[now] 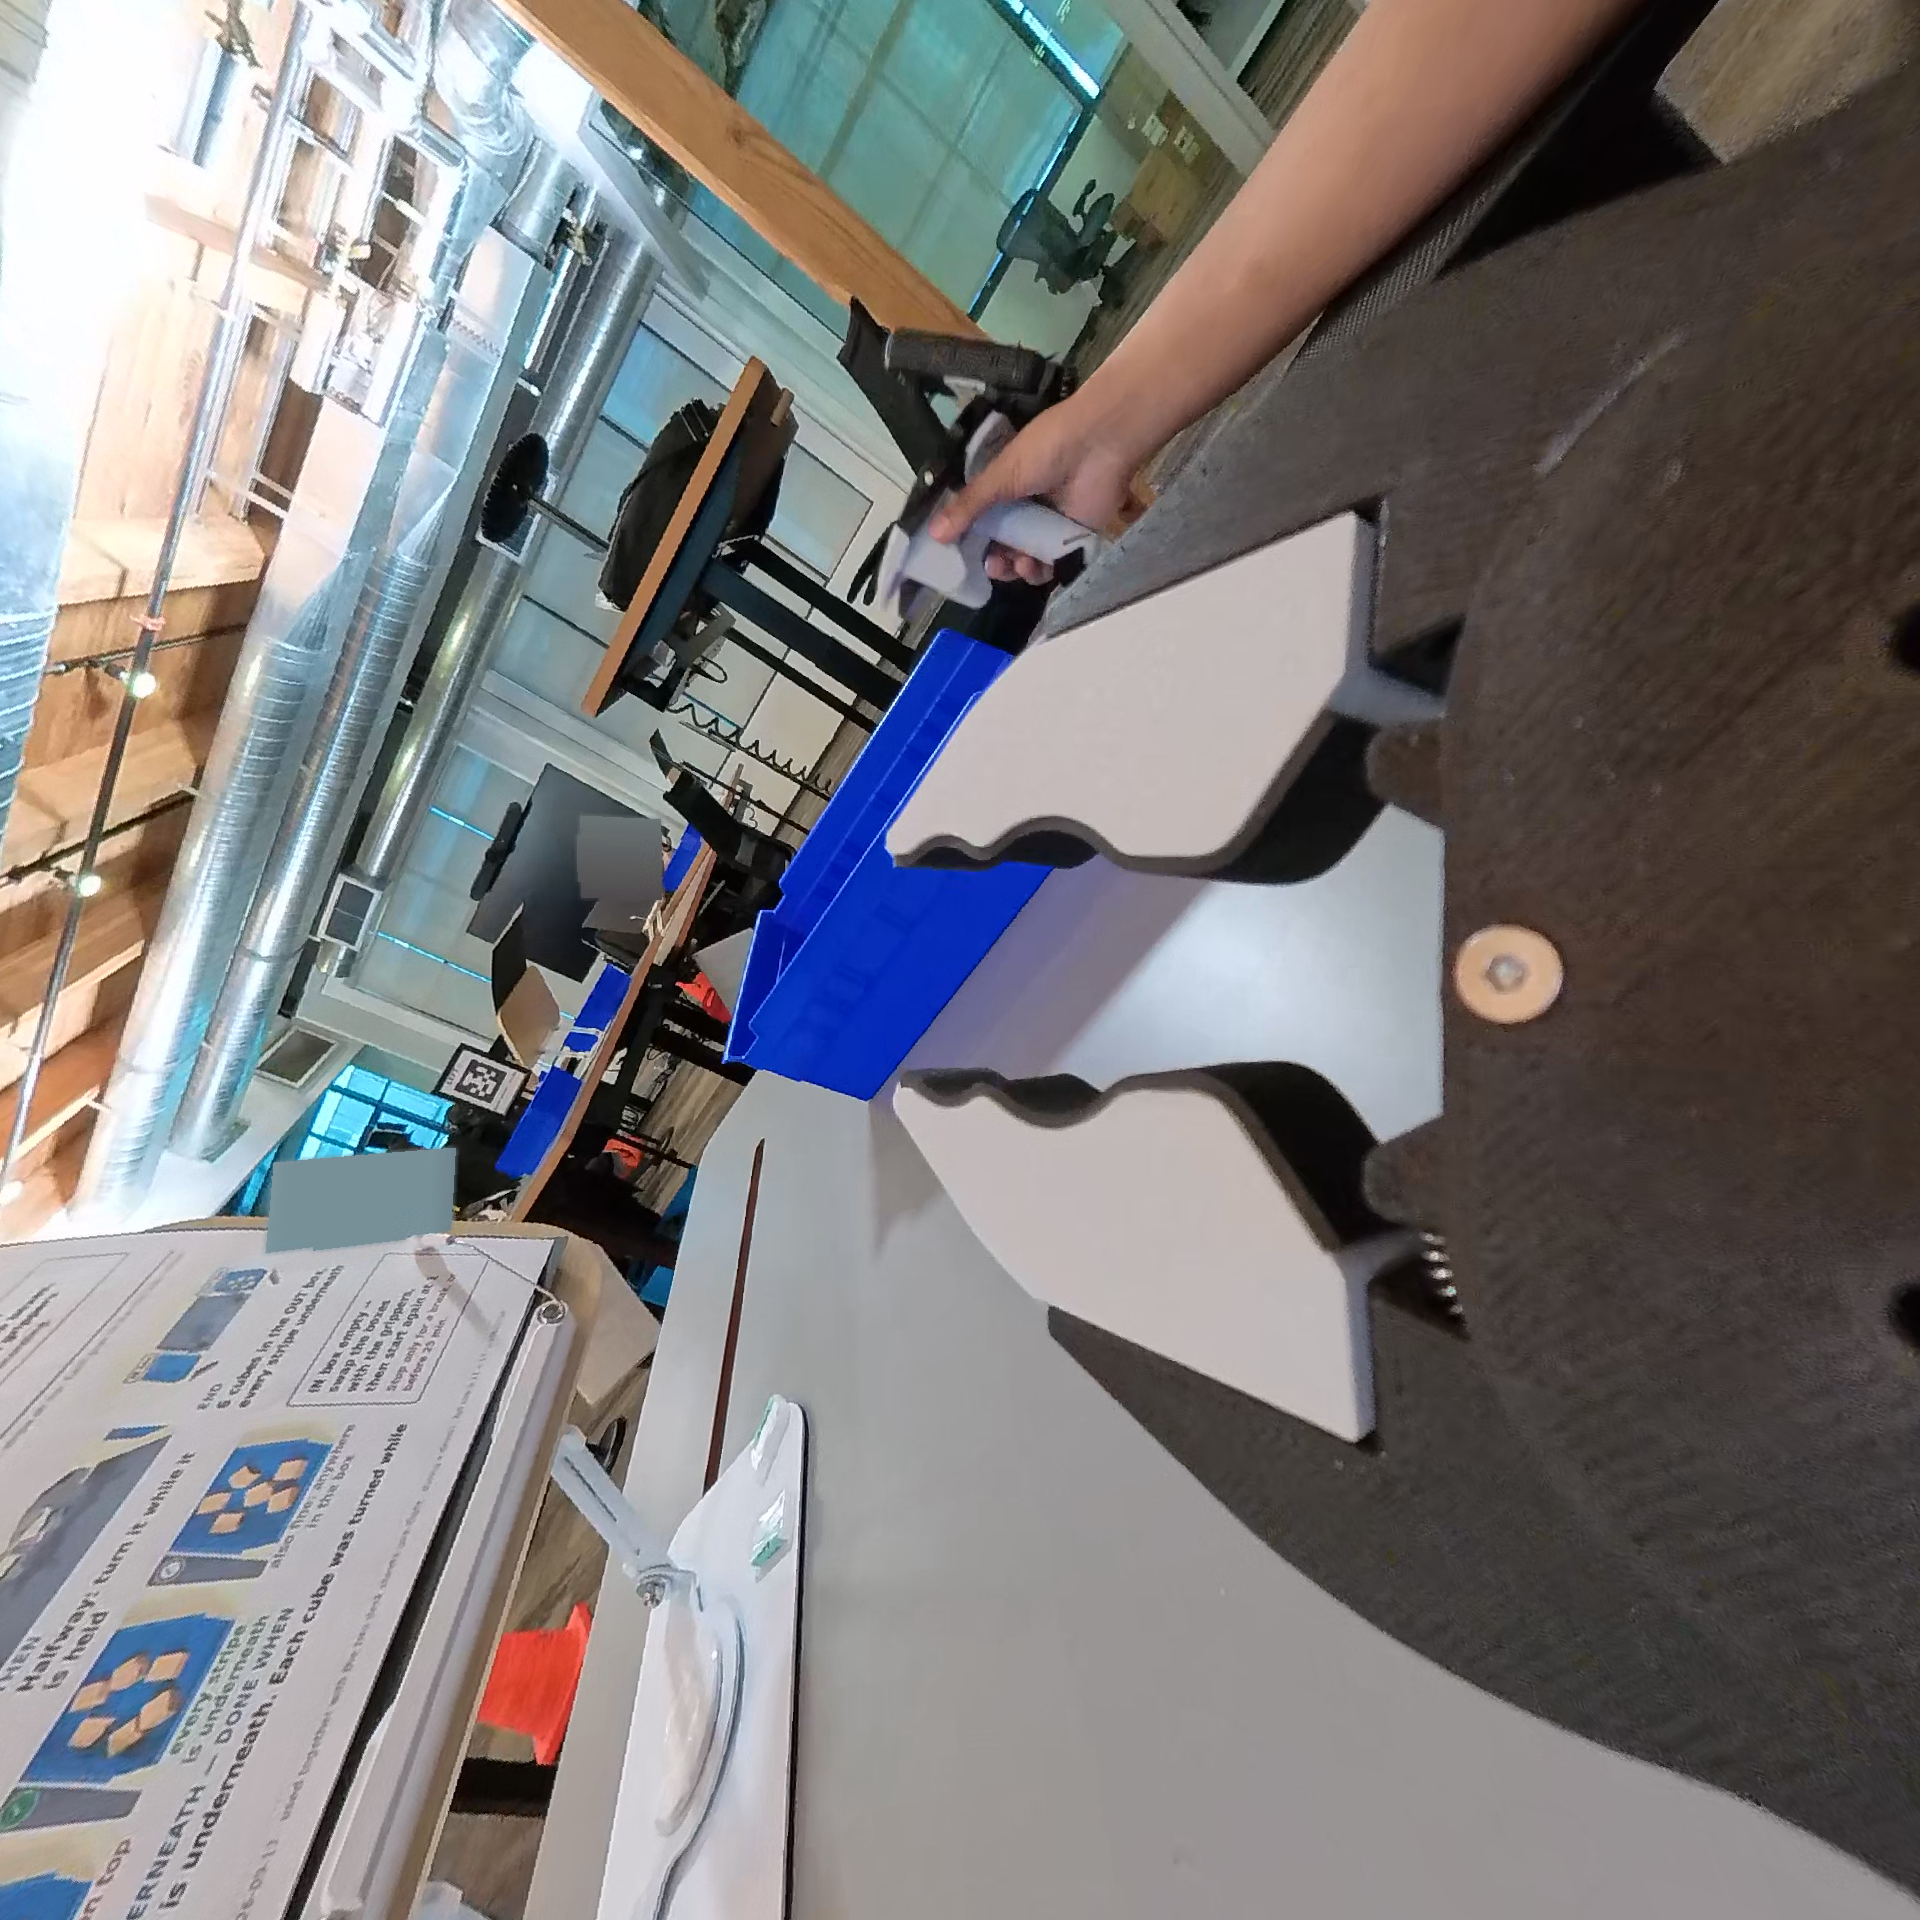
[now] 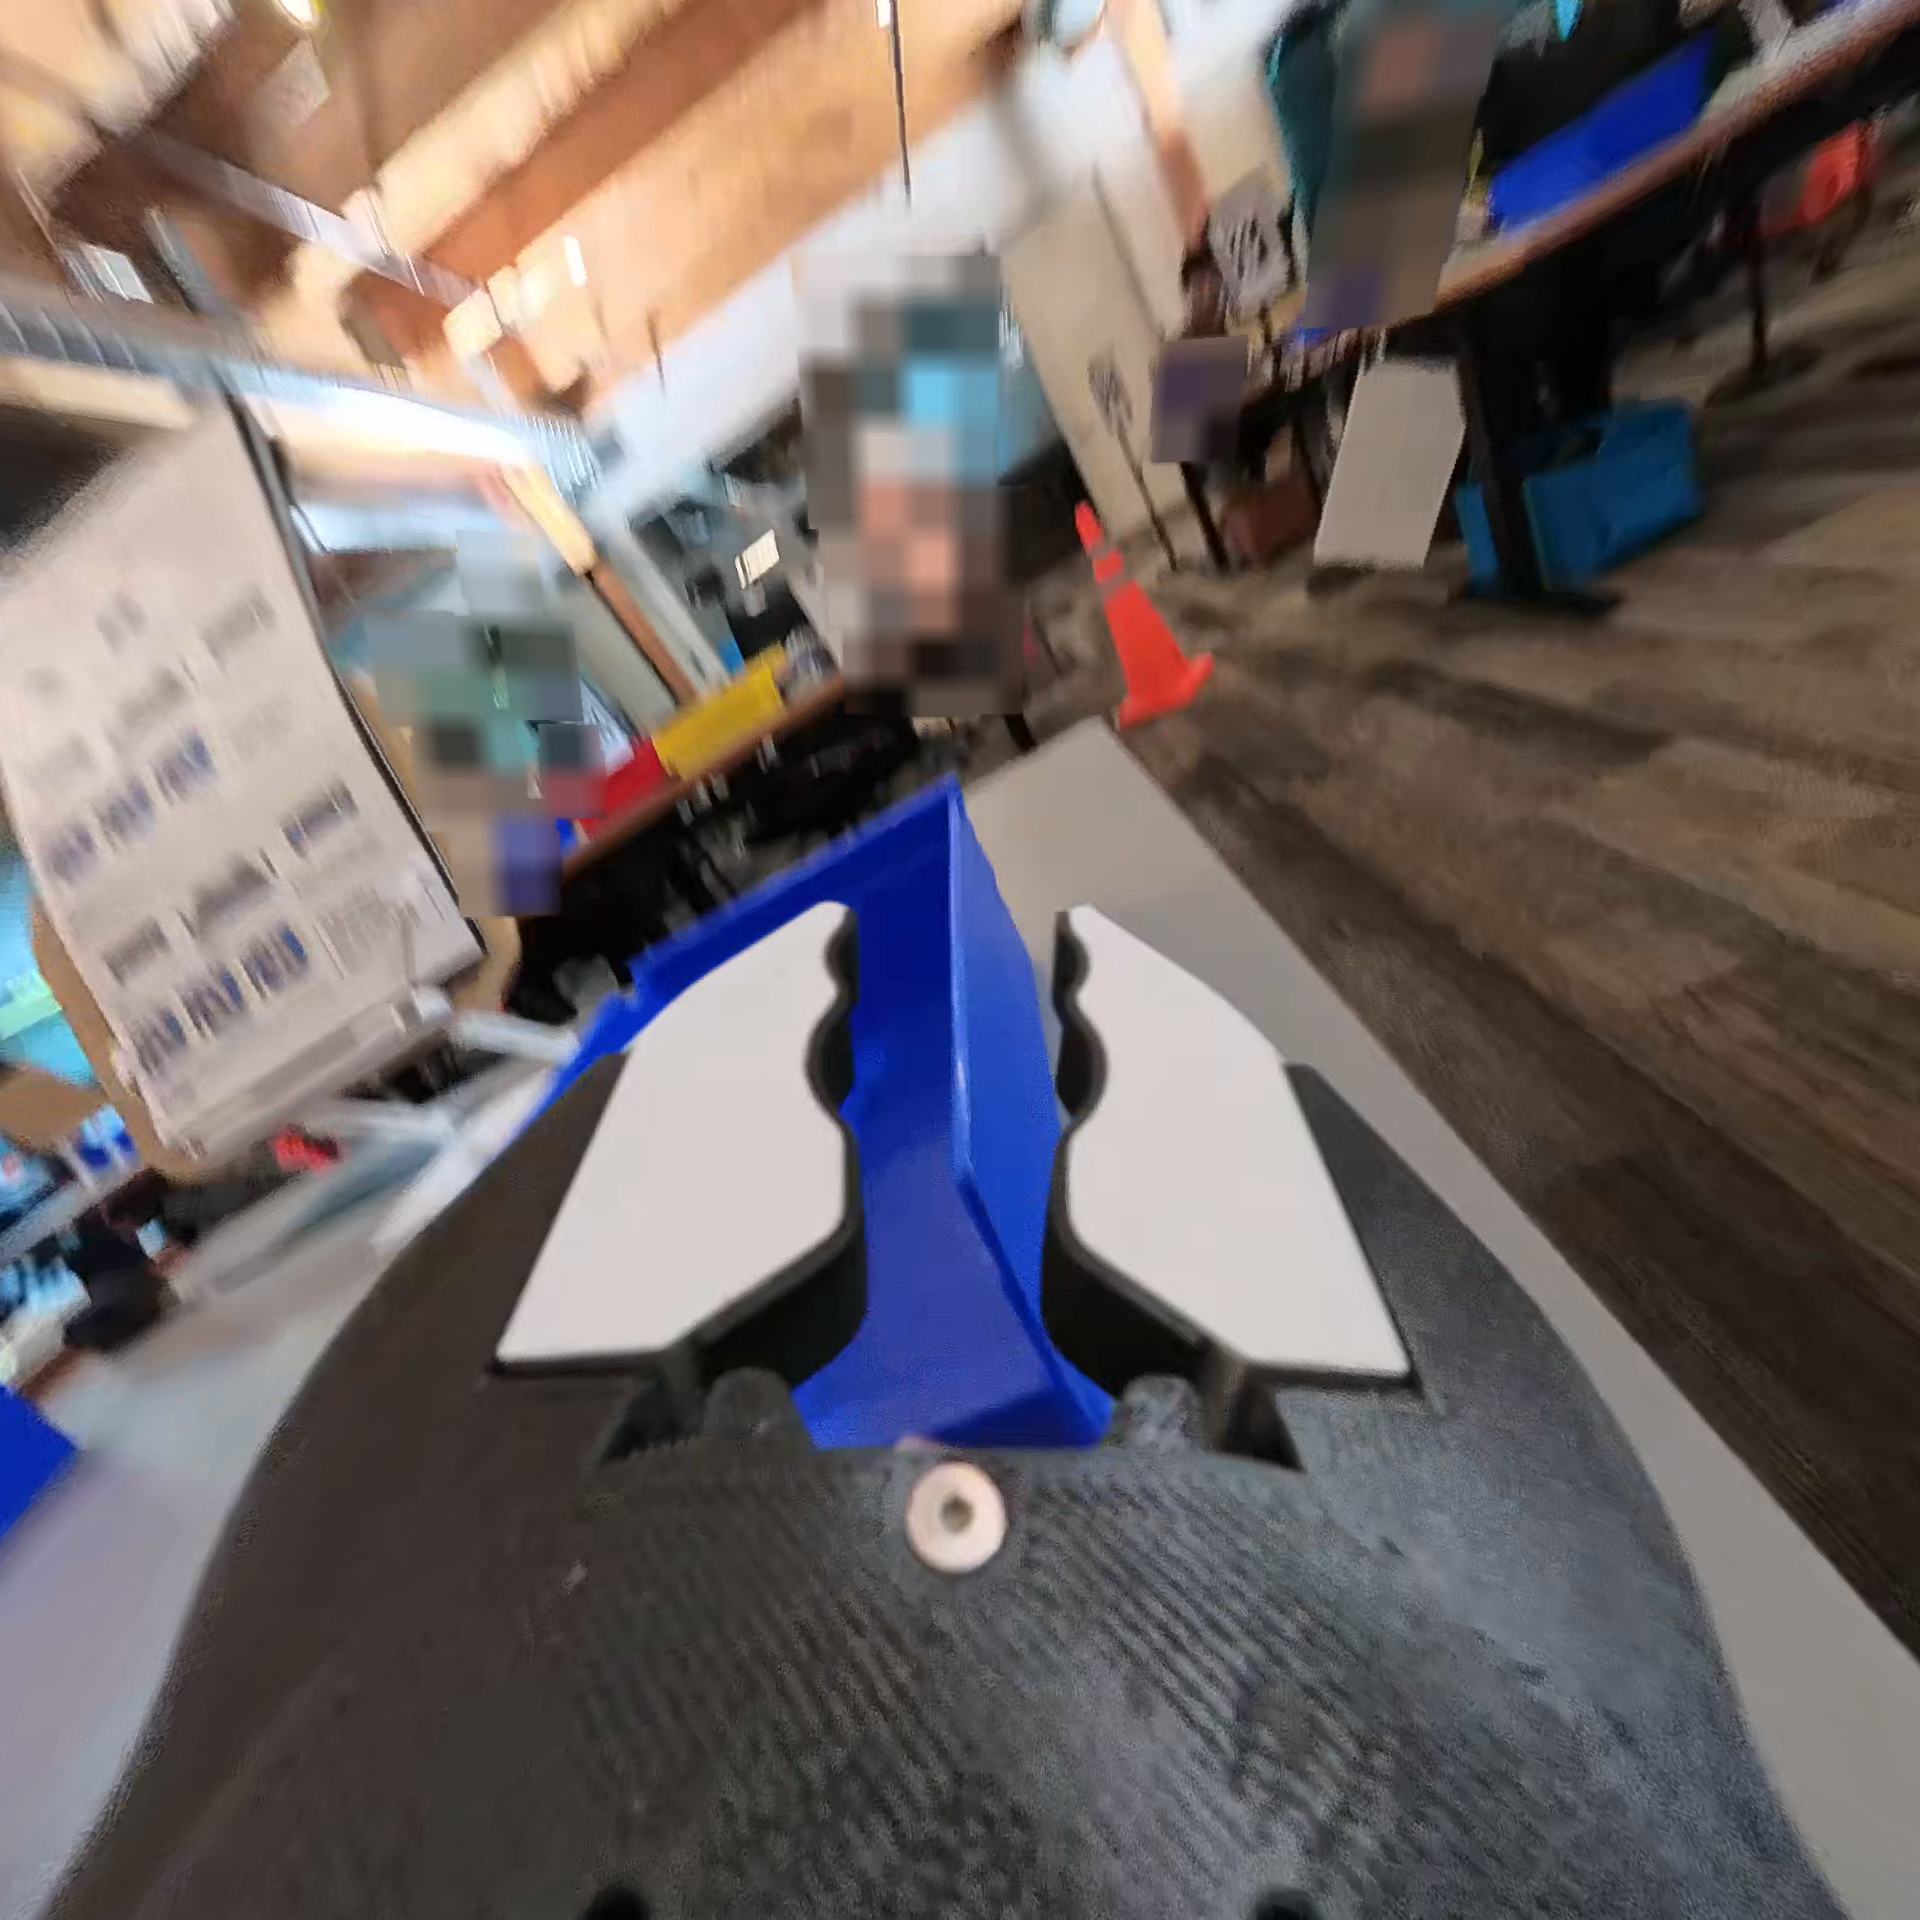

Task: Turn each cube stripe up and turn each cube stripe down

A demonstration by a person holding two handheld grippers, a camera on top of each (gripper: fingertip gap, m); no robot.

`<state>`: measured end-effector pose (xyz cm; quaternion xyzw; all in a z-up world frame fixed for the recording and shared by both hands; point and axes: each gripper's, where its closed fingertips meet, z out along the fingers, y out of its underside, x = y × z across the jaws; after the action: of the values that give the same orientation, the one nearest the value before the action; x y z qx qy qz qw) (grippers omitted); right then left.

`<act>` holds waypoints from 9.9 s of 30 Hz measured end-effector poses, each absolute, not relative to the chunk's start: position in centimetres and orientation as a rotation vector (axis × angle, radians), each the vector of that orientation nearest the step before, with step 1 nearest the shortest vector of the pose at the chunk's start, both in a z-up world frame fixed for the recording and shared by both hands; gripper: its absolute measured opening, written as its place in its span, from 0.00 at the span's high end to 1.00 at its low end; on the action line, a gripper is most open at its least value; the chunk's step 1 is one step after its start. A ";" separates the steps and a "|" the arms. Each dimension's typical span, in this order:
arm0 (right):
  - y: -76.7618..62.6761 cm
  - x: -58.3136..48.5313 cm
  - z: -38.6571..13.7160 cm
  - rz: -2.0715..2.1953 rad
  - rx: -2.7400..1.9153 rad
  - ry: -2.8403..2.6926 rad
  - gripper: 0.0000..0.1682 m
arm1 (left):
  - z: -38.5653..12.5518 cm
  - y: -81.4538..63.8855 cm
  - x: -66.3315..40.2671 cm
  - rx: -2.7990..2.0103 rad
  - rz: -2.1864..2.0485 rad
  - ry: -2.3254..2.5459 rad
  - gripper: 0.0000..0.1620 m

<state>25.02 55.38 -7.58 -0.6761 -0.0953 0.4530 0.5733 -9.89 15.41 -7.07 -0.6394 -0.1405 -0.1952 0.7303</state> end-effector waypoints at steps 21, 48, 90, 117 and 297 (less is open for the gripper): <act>30.2 2.3 -0.4 0.976 -0.942 -0.954 0.78 | -8.1 15.3 -11.7 -1.451 -0.324 -0.382 0.67; 26.5 -3.2 -10.4 0.686 -1.224 -1.377 0.89 | -7.6 15.2 -11.9 -1.472 -0.262 -0.293 0.78; 20.7 -4.9 -15.6 0.826 -1.290 -1.667 0.83 | -19.3 -7.2 -40.8 -2.424 0.317 -0.848 0.69; 18.5 -4.0 -6.8 1.465 -1.250 -1.243 0.68 | 8.3 9.3 -19.1 -1.222 -0.474 -0.044 0.74; 17.2 -5.2 -6.0 2.348 -1.432 -1.062 0.73 | -4.5 19.2 -4.7 -1.355 -1.059 -0.206 0.73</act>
<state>-5.15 17.19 -5.99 -0.4834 -0.3586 0.7927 0.0968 -4.75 19.17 -4.53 -0.5961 -0.0906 -0.4658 0.6478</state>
